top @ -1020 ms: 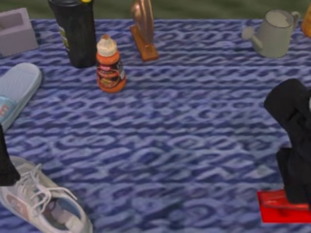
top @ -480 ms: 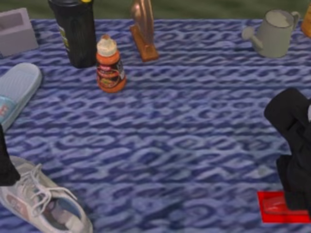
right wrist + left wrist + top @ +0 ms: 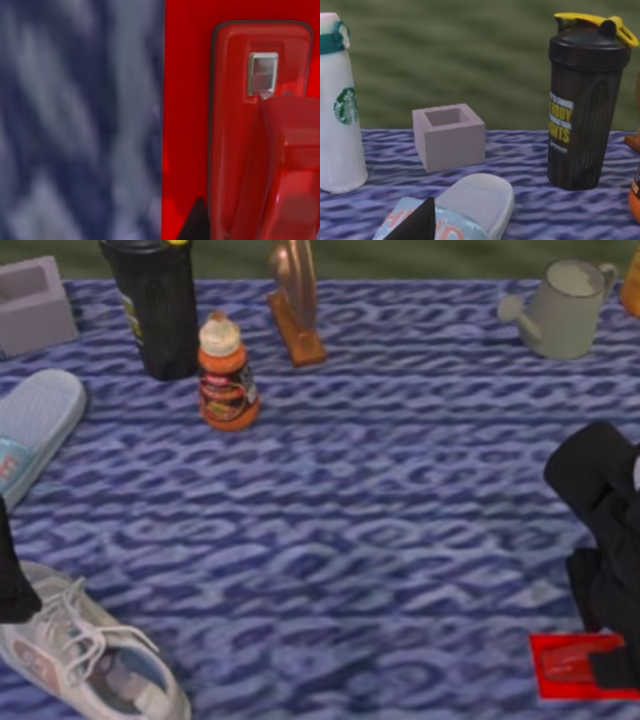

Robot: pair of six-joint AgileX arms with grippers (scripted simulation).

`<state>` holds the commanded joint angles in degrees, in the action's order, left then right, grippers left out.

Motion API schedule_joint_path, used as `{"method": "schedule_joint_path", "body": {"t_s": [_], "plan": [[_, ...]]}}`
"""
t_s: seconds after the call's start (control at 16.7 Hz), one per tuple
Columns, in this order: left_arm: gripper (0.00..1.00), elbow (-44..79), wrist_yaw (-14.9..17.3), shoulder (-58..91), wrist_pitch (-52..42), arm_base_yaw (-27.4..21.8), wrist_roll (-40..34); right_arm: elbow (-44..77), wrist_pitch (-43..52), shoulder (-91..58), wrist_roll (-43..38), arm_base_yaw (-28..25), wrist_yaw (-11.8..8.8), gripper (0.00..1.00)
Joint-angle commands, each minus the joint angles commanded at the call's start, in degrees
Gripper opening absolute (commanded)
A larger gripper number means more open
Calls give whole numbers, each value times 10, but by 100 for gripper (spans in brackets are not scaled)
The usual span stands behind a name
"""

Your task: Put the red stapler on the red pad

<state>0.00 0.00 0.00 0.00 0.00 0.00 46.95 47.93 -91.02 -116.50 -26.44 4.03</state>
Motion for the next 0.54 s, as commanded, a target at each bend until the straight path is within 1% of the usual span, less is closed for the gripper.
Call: {"method": "schedule_joint_path", "body": {"t_s": [0.18, 0.24, 0.54], "plan": [[100, 0, 0, 0, 0, 0, 0, 0, 0, 0, 0, 0, 0, 98], [100, 0, 0, 0, 0, 0, 0, 0, 0, 0, 0, 0, 0, 100], [100, 0, 0, 0, 0, 0, 0, 0, 0, 0, 0, 0, 0, 100]]}}
